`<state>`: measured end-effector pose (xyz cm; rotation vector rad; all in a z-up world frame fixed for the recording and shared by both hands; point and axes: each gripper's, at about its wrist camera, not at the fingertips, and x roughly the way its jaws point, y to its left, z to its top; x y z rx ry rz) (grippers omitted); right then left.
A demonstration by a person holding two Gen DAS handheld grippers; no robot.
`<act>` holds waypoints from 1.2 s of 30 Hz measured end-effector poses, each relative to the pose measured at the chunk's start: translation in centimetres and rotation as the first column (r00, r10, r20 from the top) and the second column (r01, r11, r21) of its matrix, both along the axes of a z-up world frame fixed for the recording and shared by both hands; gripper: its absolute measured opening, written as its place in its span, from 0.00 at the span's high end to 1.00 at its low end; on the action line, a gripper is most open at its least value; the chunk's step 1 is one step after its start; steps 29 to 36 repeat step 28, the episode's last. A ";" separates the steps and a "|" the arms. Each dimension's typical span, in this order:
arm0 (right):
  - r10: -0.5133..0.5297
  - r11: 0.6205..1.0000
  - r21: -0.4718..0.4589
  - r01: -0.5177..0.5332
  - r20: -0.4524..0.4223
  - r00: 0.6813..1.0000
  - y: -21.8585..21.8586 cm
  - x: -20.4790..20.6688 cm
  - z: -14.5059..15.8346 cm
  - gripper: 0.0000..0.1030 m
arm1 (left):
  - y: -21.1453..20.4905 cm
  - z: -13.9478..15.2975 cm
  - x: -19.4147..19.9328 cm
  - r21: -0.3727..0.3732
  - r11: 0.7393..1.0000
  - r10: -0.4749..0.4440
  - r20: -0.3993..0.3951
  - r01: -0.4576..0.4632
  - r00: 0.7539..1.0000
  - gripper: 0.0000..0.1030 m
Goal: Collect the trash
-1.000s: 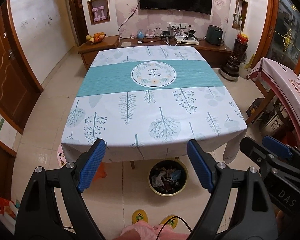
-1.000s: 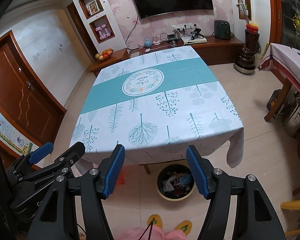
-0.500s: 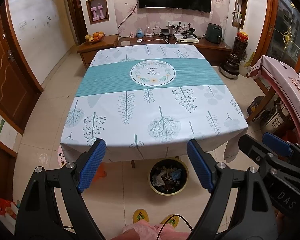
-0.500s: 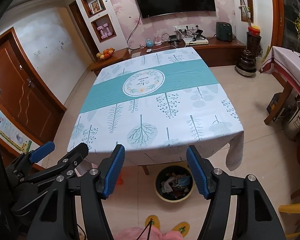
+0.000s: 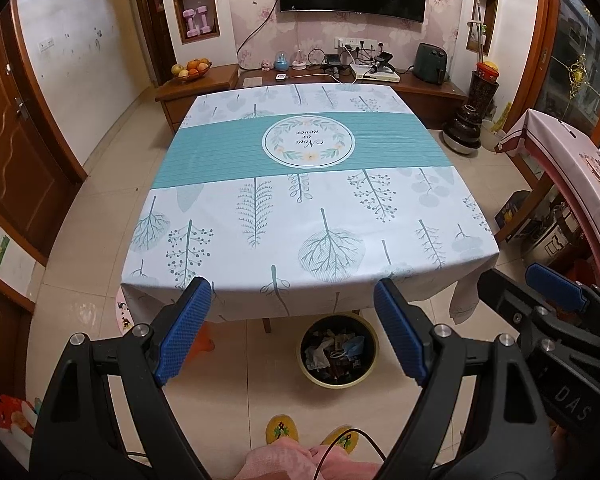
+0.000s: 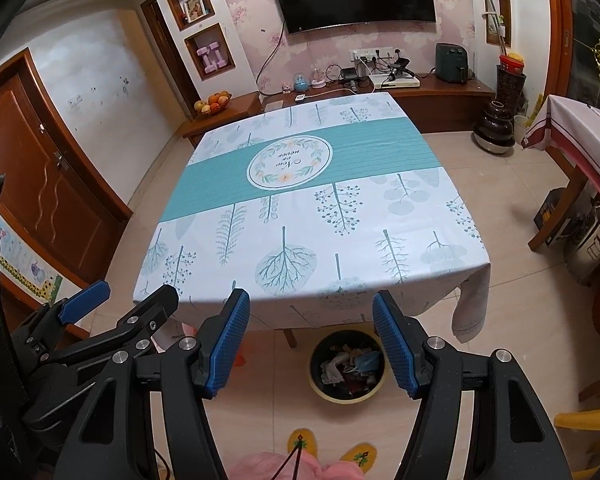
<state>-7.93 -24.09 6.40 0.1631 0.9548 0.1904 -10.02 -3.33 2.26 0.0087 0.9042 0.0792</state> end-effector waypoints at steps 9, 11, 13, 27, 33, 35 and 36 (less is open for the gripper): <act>0.002 1.000 0.000 -0.002 0.000 1.000 0.0 0.0 -0.1 0.37 | 0.1 -0.2 0.1 0.003 1.000 -0.001 -0.004 0.001 1.000 0.21; 0.004 1.000 0.000 -0.004 0.000 1.000 -0.1 0.1 -0.1 0.37 | 0.2 -0.4 0.1 0.002 1.000 0.000 -0.006 0.000 1.000 0.21; 0.005 1.000 -0.003 -0.005 0.001 1.000 -0.1 0.1 -0.2 0.37 | 0.2 -0.4 0.1 0.002 1.000 0.000 -0.005 0.000 1.000 0.21; 0.005 1.000 -0.010 -0.005 0.000 1.000 -0.2 1.1 -0.9 0.37 | 0.1 -1.1 1.7 -0.009 1.000 0.005 -0.035 -0.005 0.999 0.21; 0.005 1.000 -0.011 -0.005 0.001 1.000 -0.3 1.1 -0.9 0.37 | 0.1 -1.2 1.7 -0.010 1.000 0.004 -0.034 -0.004 0.999 0.21; 0.005 1.000 -0.011 -0.005 0.001 1.000 -0.3 1.1 -0.9 0.37 | 0.1 -1.2 1.7 -0.010 1.000 0.004 -0.034 -0.004 0.999 0.21; 0.005 1.000 -0.011 -0.005 0.001 1.000 -0.3 1.1 -0.9 0.37 | 0.1 -1.2 1.7 -0.010 1.000 0.004 -0.034 -0.004 0.999 0.21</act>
